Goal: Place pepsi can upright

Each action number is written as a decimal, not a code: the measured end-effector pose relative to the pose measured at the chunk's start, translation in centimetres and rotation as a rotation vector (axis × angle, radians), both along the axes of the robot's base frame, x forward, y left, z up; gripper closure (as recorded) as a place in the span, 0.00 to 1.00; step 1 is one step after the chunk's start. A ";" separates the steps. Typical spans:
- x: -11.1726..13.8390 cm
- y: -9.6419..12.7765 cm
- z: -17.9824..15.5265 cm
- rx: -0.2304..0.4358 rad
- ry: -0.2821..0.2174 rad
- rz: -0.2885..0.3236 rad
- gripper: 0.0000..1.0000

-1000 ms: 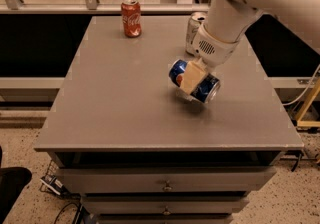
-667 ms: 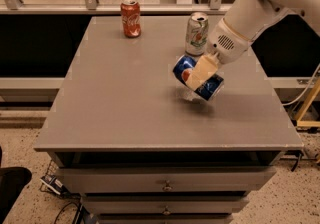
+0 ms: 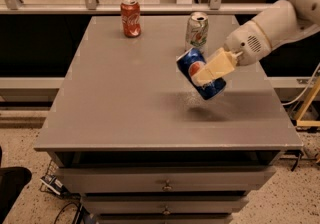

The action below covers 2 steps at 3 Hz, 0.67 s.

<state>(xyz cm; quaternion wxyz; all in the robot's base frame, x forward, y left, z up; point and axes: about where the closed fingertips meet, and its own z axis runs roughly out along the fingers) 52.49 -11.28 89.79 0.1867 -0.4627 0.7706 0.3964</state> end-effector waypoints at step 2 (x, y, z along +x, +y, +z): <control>-2.7 -2.1 2.9 0.305 -0.162 -0.054 1.00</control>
Offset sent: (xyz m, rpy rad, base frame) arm -0.0416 -0.0323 0.0383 0.4748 -0.2754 -0.0985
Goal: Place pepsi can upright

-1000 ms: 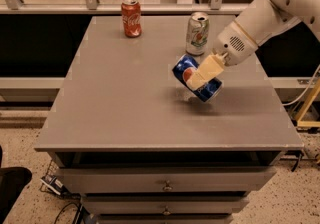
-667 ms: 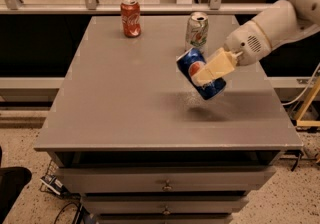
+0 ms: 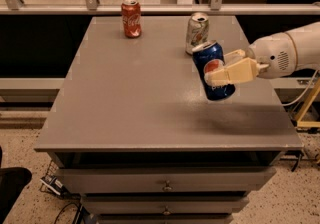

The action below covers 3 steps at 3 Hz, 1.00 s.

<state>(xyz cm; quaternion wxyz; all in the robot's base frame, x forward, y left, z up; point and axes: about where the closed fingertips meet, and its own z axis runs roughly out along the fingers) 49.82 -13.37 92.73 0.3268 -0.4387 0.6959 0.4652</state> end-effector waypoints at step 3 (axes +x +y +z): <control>-0.3 0.6 -0.3 0.181 -0.229 -0.175 1.00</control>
Offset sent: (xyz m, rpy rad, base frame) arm -0.0022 -0.0007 0.0026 0.2421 -0.2675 -0.1995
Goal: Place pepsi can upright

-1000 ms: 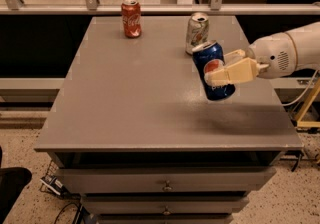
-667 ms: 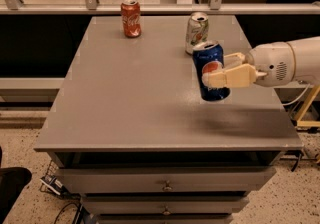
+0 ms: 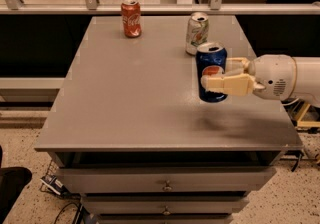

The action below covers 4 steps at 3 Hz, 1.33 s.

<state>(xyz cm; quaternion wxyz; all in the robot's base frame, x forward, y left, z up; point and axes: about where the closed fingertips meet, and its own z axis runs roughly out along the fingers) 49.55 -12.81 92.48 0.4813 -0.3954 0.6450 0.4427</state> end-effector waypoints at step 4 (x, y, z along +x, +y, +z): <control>0.8 2.4 -5.3 0.003 -0.056 -0.102 1.00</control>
Offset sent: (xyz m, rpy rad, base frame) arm 0.0042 0.0141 -0.0372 -0.0142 -0.1050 -0.1367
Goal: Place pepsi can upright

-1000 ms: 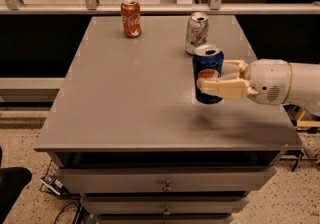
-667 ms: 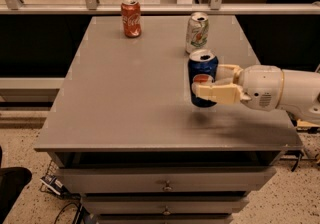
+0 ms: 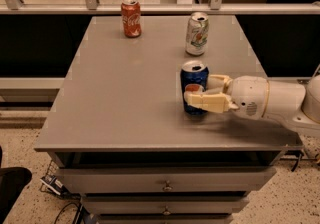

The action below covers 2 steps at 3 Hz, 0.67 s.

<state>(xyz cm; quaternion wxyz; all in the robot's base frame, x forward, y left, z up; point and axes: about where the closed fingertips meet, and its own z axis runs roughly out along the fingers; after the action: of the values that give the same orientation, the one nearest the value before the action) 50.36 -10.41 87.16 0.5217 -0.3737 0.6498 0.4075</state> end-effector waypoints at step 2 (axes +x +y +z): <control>0.2 -0.3 -1.3 0.023 0.019 -0.006 0.84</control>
Offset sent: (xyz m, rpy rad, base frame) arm 0.0016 -0.0024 -0.0146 0.0206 0.0172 -0.0054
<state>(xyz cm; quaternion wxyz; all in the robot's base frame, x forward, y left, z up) 50.55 -10.67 85.83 0.5209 -0.3618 0.6511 0.4170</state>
